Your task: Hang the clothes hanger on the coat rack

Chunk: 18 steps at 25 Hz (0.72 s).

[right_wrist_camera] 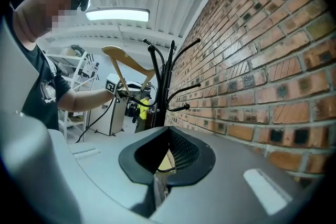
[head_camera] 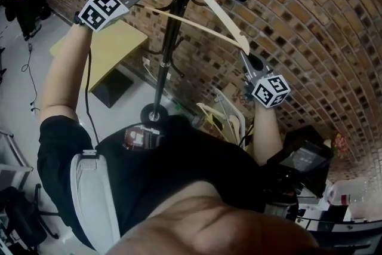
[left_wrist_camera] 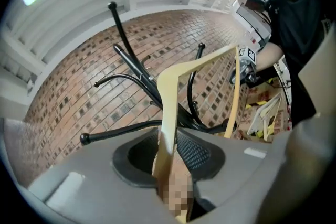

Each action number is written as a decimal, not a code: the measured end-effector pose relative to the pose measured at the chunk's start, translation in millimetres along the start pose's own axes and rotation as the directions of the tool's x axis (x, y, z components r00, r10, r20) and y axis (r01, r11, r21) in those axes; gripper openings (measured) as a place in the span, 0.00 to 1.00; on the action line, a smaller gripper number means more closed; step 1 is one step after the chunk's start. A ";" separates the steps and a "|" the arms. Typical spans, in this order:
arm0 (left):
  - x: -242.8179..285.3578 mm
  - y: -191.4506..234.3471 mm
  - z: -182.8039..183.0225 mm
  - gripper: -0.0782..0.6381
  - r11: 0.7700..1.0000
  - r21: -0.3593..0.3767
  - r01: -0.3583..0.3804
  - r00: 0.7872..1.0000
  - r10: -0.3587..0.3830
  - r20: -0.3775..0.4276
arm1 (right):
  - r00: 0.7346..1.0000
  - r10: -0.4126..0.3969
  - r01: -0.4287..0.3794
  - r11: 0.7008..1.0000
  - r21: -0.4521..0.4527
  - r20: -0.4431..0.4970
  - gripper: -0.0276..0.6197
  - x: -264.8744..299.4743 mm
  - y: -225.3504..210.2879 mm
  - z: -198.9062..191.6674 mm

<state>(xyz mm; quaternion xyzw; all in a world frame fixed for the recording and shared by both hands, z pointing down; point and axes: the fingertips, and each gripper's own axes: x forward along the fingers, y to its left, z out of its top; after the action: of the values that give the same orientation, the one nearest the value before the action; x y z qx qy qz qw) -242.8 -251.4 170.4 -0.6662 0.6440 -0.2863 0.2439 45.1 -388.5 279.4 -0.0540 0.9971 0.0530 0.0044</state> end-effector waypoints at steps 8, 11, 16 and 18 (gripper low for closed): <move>-40.6 6.3 -10.1 0.30 0.938 -0.346 0.011 0.969 0.075 0.235 | 1.000 -0.003 0.003 1.000 0.004 0.000 0.06 -6.2 -1.4 -0.5; -60.0 3.9 -27.5 0.30 0.907 -0.421 -0.008 0.959 0.125 0.253 | 1.000 -0.004 0.004 1.000 0.009 0.000 0.06 -8.7 -1.1 -2.8; -92.2 -12.0 -57.8 0.30 0.853 -0.519 -0.056 0.942 0.218 0.256 | 1.000 -0.008 0.008 1.000 0.022 -0.003 0.06 -14.6 -0.5 -9.4; -100.1 -21.3 -72.3 0.30 0.830 -0.552 -0.078 0.942 0.243 0.233 | 1.000 -0.010 0.010 1.000 0.026 -0.008 0.06 -17.4 -0.8 -12.9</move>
<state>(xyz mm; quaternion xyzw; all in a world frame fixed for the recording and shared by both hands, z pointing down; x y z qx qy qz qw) -278.5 -147.2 230.4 -0.6853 0.7088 0.0286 0.1645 62.4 -388.9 292.4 -0.0591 0.9975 0.0398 0.0017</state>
